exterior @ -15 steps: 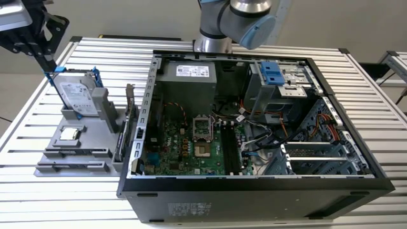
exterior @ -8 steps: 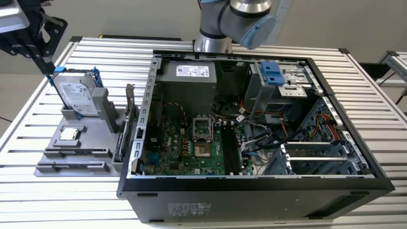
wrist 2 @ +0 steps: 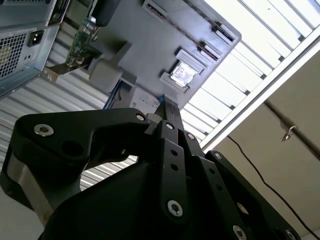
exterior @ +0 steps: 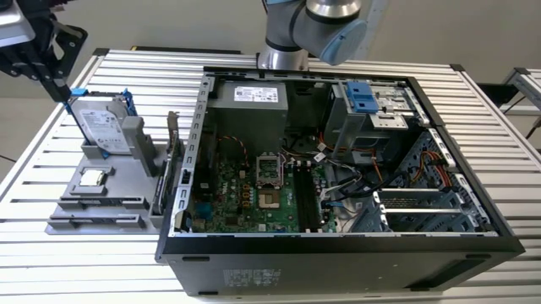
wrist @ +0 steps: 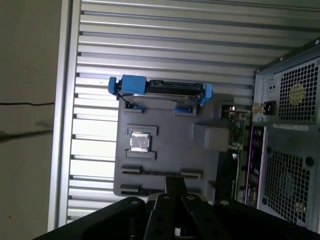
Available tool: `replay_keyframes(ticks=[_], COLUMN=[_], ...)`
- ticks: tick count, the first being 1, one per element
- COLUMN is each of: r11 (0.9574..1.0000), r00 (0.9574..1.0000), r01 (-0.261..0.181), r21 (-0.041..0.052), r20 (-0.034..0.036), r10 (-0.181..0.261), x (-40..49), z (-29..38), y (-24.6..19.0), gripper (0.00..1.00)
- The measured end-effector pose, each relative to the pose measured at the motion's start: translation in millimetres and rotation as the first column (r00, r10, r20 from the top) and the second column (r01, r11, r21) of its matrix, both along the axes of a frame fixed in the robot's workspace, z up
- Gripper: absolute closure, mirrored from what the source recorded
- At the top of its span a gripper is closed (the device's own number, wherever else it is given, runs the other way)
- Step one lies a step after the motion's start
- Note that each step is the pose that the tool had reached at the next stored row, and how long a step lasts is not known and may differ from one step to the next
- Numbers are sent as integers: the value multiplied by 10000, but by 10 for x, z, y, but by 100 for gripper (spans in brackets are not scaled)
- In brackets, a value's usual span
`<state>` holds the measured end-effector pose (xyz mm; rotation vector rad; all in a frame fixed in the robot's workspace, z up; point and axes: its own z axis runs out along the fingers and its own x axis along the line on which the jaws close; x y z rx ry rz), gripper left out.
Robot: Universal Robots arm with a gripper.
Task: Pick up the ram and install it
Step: 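Pick up the ram and move it above insertion slot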
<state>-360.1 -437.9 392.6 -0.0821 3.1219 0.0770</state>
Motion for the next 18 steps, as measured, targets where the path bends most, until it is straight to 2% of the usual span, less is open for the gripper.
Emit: replay_keyframes(ticks=[18], r11=[10000], r00=[10000], r01=[48], r21=[0], r20=[1], r10=[-48], x=[-3], z=[0], y=[-169], gripper=[100])
